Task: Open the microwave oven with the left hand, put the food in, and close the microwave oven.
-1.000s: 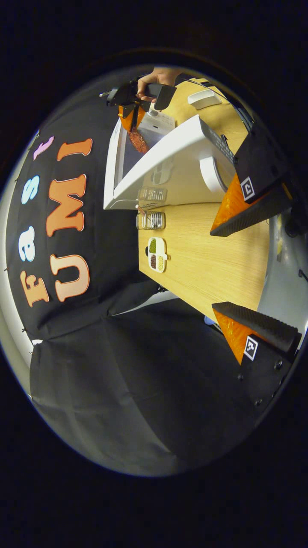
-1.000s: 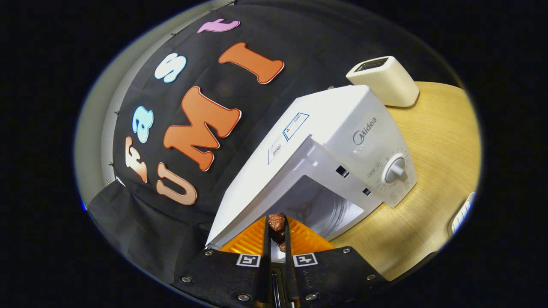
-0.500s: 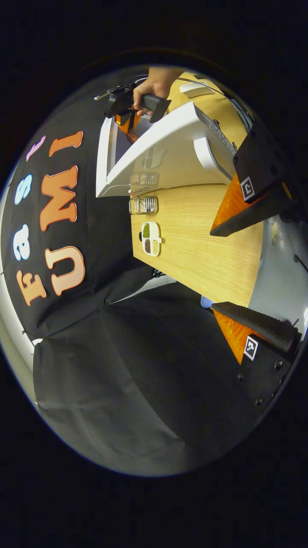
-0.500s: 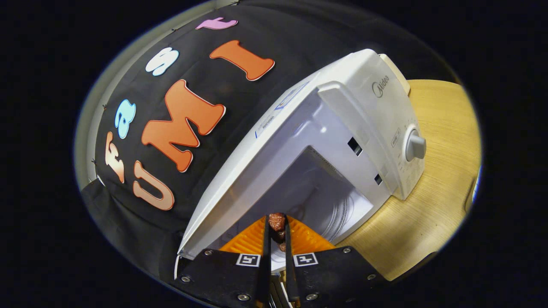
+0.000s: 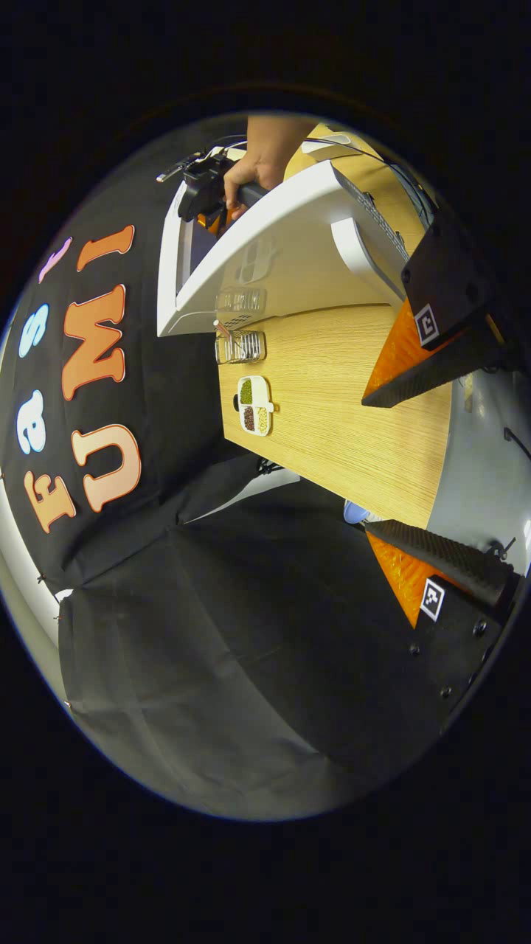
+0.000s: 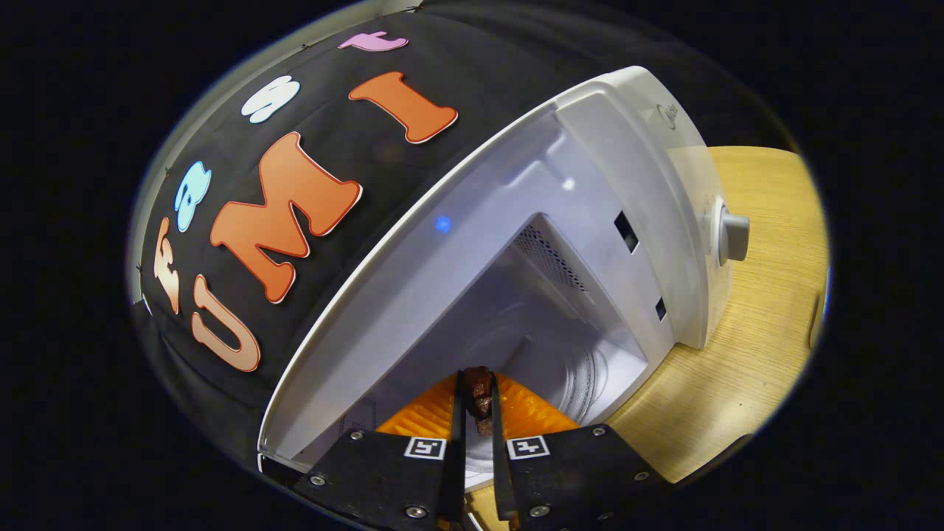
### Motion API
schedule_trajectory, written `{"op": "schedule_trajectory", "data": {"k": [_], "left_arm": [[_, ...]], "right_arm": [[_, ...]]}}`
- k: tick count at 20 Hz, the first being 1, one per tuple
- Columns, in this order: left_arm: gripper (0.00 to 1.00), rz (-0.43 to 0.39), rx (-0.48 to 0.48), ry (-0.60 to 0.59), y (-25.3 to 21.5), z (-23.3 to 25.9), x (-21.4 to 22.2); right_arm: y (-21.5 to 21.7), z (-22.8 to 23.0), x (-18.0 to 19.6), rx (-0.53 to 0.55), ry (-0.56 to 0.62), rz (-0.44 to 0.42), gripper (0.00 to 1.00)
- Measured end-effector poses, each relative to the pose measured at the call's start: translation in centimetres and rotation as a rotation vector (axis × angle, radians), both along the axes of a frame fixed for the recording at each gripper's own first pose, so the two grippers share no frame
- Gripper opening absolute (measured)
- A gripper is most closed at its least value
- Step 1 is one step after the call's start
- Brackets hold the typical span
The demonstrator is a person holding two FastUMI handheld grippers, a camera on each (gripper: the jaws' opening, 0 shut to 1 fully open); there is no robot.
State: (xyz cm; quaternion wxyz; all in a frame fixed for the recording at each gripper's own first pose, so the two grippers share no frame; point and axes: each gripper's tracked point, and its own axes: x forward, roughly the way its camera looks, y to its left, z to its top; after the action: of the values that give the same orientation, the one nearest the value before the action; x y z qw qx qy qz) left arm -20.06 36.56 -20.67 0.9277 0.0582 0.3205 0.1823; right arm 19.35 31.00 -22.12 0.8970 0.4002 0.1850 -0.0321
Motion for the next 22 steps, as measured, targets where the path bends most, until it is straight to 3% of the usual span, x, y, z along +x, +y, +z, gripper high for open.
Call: {"op": "schedule_trajectory", "data": {"k": [1,2,3,5,6,9,10,11,14,16,17,19,22], "left_arm": [[0.89,-0.003,0.004,0.003,0.0,0.1,0.1],[0.98,-0.006,0.007,0.006,0.0,0.1,0.1],[0.89,-0.009,0.011,0.006,0.1,0.3,0.2],[0.89,-0.011,0.013,0.007,0.1,0.4,0.1],[0.98,-0.013,0.012,0.007,0.1,0.3,0.1],[0.89,-0.024,0.018,0.001,-0.1,0.5,0.6],[0.89,-0.029,0.016,-0.006,-0.2,0.7,0.7],[0.98,-0.037,0.009,-0.007,-0.6,0.6,0.9],[0.98,-0.065,-0.013,-0.017,-1.7,0.0,1.8],[0.98,-0.098,-0.04,-0.025,-2.9,-0.3,2.5],[0.98,-0.119,-0.05,-0.033,-3.5,-0.4,3.0],[0.98,-0.158,-0.07,-0.042,-4.5,-0.9,3.7],[0.98,-0.215,-0.119,-0.067,-6.1,-1.4,4.8]], "right_arm": [[0.1,-0.3,0.2,-0.009,0.001,-0.006,0.17],[0.4,-0.8,0.2,-0.022,0.009,-0.012,0.18],[0.5,-1.2,0.4,-0.031,0.013,-0.014,0.19],[0.9,-1.8,0.8,-0.041,0.022,-0.016,0.22],[1.1,-2.1,1.0,-0.049,0.028,-0.012,0.23],[2.0,-3.5,1.2,-0.083,0.061,0.034,0.31],[1.8,-3.6,1.1,-0.092,0.065,0.039,0.24],[1.7,-3.7,1.0,-0.11,0.068,0.048,0.38],[1.8,-4.6,-0.1,-0.158,0.115,0.114,0.49],[0.8,-4.7,-0.9,-0.203,0.124,0.13,0.62],[0.5,-4.4,-1.2,-0.218,0.12,0.144,0.74],[-0.2,-3.8,-1.9,-0.238,0.112,0.164,0.82],[-2.6,-1.9,-4.1,-0.302,0.066,0.175,0.86]]}}
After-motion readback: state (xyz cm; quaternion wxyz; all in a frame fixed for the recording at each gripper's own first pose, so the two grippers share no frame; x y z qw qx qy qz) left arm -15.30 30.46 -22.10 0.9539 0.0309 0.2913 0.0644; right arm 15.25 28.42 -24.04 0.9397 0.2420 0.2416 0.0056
